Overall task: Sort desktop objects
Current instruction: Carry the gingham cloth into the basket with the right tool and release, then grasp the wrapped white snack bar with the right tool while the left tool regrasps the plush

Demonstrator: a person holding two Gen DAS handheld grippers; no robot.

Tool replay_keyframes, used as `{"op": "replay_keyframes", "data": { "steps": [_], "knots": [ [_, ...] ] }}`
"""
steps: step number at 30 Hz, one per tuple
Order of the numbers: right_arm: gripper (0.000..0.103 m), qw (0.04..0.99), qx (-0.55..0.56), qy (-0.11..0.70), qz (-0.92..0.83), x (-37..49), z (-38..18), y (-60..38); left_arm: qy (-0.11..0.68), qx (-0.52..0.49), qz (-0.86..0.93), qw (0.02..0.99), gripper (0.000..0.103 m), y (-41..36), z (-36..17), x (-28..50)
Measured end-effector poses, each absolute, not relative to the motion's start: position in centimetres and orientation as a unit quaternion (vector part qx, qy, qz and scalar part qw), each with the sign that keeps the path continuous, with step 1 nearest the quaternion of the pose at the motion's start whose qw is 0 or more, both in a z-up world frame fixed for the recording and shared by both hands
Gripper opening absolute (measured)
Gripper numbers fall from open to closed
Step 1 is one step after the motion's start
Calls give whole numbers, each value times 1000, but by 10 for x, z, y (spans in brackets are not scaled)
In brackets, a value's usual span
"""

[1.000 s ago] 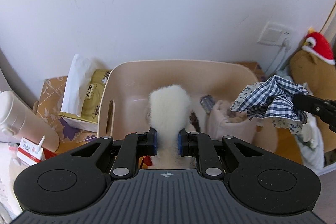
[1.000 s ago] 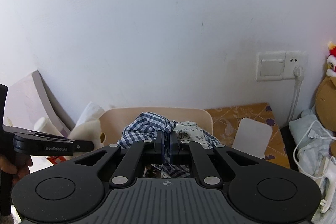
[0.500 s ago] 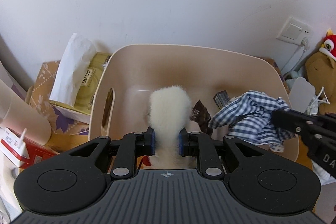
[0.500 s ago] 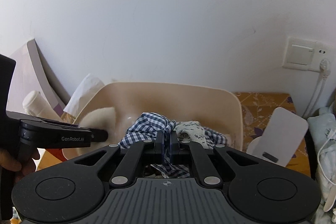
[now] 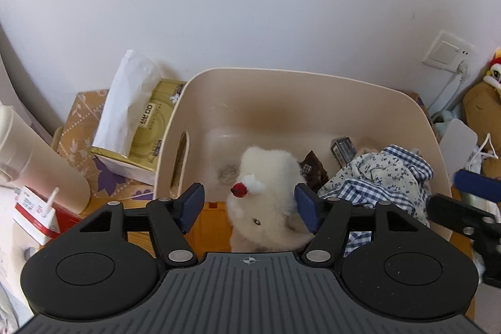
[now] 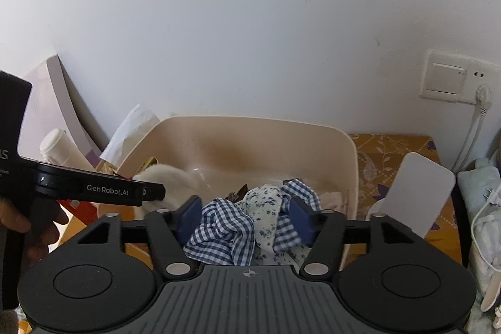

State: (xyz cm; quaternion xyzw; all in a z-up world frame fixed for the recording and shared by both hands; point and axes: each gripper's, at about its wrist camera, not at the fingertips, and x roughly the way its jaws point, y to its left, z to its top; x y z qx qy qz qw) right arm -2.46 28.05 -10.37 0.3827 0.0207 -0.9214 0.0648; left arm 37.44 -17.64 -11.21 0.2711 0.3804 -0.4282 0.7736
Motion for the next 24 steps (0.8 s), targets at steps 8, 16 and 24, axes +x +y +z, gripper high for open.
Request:
{"op": "replay_keyframes", "data": {
  "steps": [8,16,24],
  "knots": [
    [95,16,347,4,-938,22,-95,314,366,270,-447,771,72,-153,-95,366],
    [103,-41,385,-45,-921,58,-113,355,378,274,-457,757,73,-119,-90,353],
    [103,-60,462,-81,-881,68,-151,366,401,322,-470,718,76,-95,-124,337]
  ]
}}
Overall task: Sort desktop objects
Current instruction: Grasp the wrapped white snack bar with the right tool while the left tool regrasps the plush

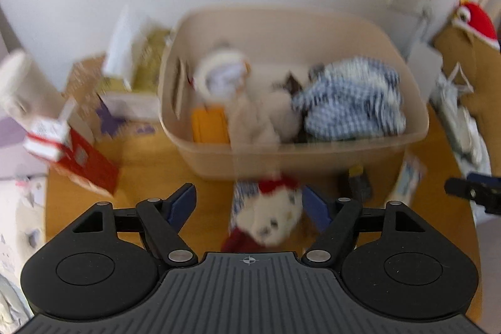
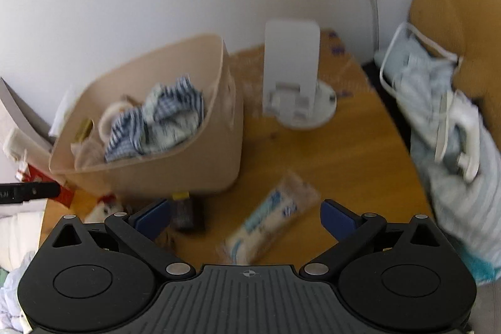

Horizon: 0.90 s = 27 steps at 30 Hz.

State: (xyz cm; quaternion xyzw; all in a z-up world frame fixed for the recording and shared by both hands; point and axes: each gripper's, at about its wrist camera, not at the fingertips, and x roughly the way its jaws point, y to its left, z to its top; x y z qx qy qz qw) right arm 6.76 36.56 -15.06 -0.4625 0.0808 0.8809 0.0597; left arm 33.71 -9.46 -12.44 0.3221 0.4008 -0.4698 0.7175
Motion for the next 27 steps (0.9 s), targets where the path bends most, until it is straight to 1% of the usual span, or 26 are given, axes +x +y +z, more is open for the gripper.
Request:
{"op": "replay_keyframes", "data": {
  "steps": [3,7,12,14,17,22,24,26,27],
  "knots": [
    [103,65,-484,80,869,68,-164,363,416,334,-467,705,76,-89,-143,338],
    [103,75,-505,92,855,65,-181,364,403,378,-446,704,76,-88,-165,340],
    [103,94,-513,97,847,54,-199,362,391,395,-447,701,76,-91,-178,340],
    [103,97,-516,85,847,49,-204,358,384,401,-455,697,76,-94,-181,337],
    [103,106,-521,43,846,41,-210,350,375,404,-472,687,76,-98,-184,332],
    [103,114,-526,23,843,33,-216,345,363,411,-494,674,76,-106,-195,327],
    [101,117,-527,18,842,30,-219,344,357,414,-499,672,76,-110,-198,324],
    [95,119,-530,15,840,28,-222,343,348,421,-503,669,76,-114,-201,321],
    [94,121,-531,15,839,26,-224,343,343,424,-506,668,76,-115,-202,319]
  ]
}}
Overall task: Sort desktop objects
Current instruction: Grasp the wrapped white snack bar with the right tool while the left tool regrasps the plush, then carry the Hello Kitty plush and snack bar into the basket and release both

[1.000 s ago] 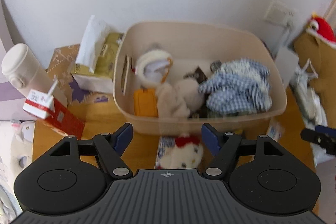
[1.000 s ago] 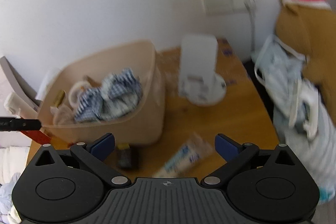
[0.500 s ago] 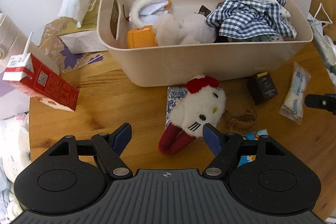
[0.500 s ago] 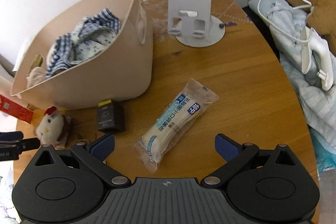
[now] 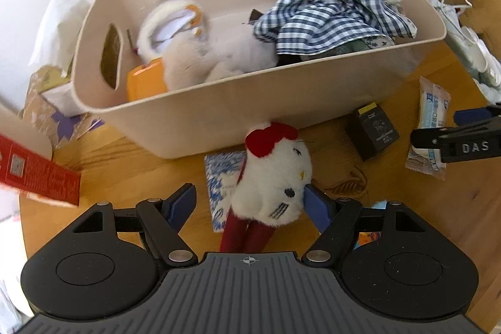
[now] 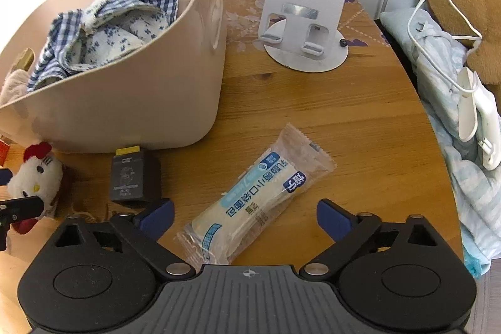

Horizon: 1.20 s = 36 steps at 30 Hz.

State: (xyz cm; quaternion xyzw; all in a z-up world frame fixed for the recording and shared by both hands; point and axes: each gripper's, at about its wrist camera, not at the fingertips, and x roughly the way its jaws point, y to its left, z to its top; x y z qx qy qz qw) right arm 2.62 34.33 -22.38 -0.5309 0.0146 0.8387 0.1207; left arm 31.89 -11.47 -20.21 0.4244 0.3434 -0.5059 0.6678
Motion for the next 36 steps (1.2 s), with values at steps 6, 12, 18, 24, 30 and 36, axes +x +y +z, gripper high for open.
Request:
{"op": "replay_keyframes", "data": {
  "steps": [6,12,18,24,30,36],
  "knots": [
    [84,116,-537,-7,835,23,-233,339,316,431,-527,660,75,-119,-206,311],
    [61,112,-525,-15,844,28,-231,340,304,424,-551,651,49,-119,-208,309],
    [35,101,-522,-16,847,36,-226,342,282,443,-558,642,41,-116,-210,302],
    [31,95,-528,1,844,48,-224,352,272,444,-569,637,39,-107,-204,308],
    [29,89,-528,5,844,61,-223,355,266,434,-567,648,39,-99,-193,319],
    [26,76,-518,27,852,79,-211,352,256,425,-567,657,39,-91,-181,320]
  ]
}}
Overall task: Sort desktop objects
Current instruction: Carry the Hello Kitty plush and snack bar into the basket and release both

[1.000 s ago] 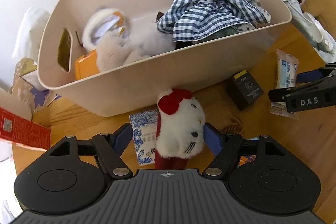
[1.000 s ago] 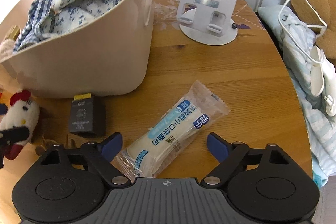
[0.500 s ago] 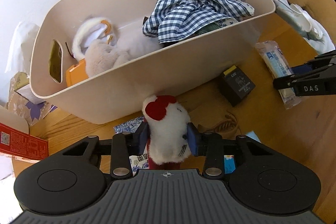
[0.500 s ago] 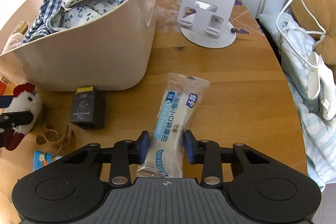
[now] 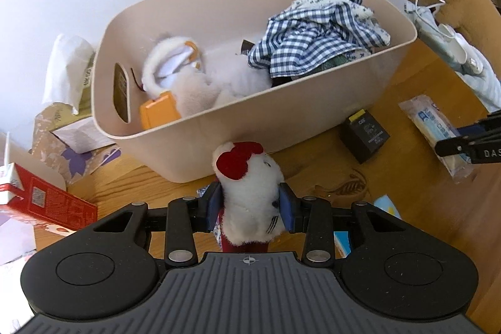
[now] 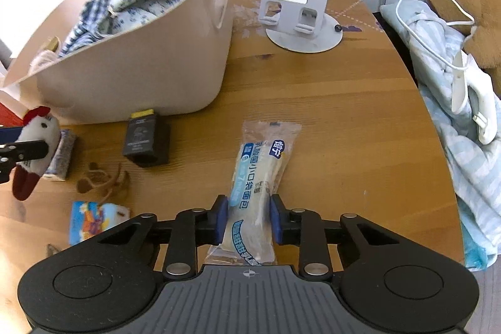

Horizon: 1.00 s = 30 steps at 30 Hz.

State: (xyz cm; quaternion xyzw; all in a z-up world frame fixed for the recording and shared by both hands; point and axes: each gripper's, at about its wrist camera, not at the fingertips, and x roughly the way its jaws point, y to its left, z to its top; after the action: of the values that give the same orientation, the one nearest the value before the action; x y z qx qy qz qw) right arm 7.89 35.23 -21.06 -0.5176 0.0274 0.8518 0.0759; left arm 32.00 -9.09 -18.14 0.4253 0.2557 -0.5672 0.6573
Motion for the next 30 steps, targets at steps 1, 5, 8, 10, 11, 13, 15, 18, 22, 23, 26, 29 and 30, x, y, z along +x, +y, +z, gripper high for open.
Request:
{"op": "replay_keyframes", "data": {
  "steps": [1,5,8,10,11,13,15,18,22,23,26,29,30],
  "knots": [
    [26,75,-516,29,853,81,-209,352,254,425,-567,658,39,-90,-180,320],
    [25,71,-509,41,857,87,-203,354,252,422,-568,660,39,-86,-176,319],
    [25,66,-503,45,860,90,-197,355,251,420,-569,661,39,-84,-174,316],
    [25,61,-500,48,863,94,-192,355,249,419,-570,662,39,-83,-173,314],
    [25,58,-498,49,864,95,-190,354,248,418,-571,662,39,-81,-172,312],
    [25,51,-494,49,867,99,-184,353,244,415,-573,663,39,-79,-170,310],
    [25,45,-490,48,869,103,-180,352,236,412,-576,665,39,-76,-166,307],
    [25,42,-485,50,872,106,-175,353,227,408,-580,668,39,-72,-161,305],
    [25,36,-476,56,877,112,-164,355,220,399,-581,674,39,-66,-152,305],
    [25,35,-473,55,879,113,-162,355,219,397,-580,676,39,-64,-150,305],
    [25,33,-464,51,884,116,-153,357,217,389,-580,682,39,-60,-143,307],
    [25,32,-452,63,889,119,-142,361,209,379,-582,688,39,-56,-133,308],
    [25,30,-447,64,892,119,-137,361,205,375,-583,691,39,-55,-130,309]
  ]
}}
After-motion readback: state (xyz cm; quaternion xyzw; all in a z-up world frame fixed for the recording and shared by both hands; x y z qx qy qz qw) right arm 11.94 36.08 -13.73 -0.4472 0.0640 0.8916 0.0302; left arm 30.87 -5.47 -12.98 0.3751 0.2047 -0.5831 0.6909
